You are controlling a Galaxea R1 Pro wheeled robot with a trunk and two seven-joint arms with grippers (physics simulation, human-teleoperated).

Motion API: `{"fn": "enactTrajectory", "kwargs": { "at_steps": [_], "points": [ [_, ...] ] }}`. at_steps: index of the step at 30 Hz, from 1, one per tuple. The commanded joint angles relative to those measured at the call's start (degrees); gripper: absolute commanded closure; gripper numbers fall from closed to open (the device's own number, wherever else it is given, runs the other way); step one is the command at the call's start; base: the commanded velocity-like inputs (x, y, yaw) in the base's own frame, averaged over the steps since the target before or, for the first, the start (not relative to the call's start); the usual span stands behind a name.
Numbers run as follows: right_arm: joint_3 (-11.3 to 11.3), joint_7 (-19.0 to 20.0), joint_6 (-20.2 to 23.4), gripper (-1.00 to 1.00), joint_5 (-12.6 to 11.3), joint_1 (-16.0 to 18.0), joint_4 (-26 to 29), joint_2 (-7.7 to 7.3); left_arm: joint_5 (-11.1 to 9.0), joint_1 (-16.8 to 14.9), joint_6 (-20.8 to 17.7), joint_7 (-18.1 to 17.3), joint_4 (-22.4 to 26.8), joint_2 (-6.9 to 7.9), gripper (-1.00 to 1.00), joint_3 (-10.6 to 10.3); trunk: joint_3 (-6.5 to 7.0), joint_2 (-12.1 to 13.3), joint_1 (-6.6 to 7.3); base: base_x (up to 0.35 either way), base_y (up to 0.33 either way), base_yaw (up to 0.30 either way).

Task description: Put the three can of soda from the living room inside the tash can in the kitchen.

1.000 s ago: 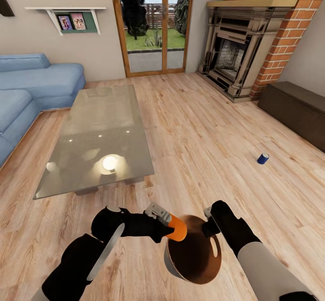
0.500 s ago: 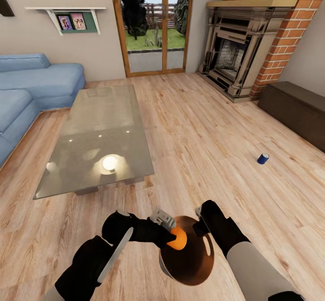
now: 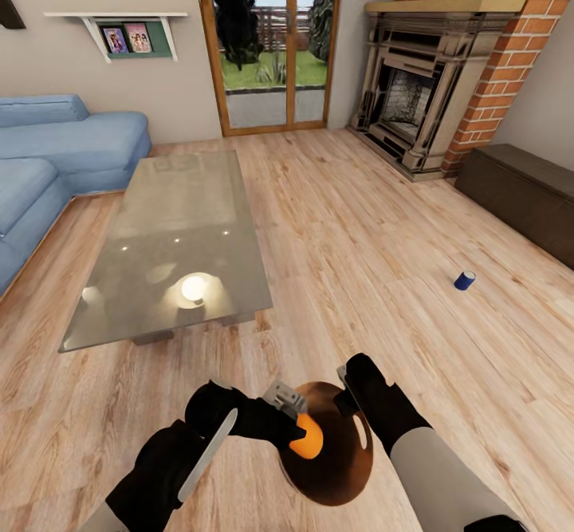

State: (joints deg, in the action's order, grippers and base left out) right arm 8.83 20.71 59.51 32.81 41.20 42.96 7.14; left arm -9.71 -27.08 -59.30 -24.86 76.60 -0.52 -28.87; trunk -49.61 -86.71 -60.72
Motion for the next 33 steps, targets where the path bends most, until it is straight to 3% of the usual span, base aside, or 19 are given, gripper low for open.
{"fn": "enactTrajectory", "kwargs": {
  "at_steps": [1,12,20,33],
  "points": [
    [0.0,0.4,0.5,1.00,-3.2,0.0,0.0,0.23,0.7,0.0,0.4,0.1,-0.4,0.04,1.00,0.0,0.00,0.0,0.00,0.000,0.000,0.000],
    [0.0,0.4,0.5,1.00,-3.1,0.1,0.5,1.07,0.7,0.0,1.2,0.8,-2.2,0.01,1.00,-0.1,0.00,0.0,0.00,0.000,0.000,0.000],
    [0.0,0.4,0.5,1.00,-3.1,0.2,0.5,1.55,0.6,0.0,1.2,1.0,-2.2,0.00,1.00,-1.8,0.00,0.0,0.00,0.000,0.000,0.000],
    [0.0,0.5,0.5,1.00,-3.2,0.2,0.8,1.99,0.6,0.0,1.2,1.1,-2.2,-0.01,1.00,-2.1,0.00,0.0,0.00,0.000,0.000,0.000]
  ]
}}
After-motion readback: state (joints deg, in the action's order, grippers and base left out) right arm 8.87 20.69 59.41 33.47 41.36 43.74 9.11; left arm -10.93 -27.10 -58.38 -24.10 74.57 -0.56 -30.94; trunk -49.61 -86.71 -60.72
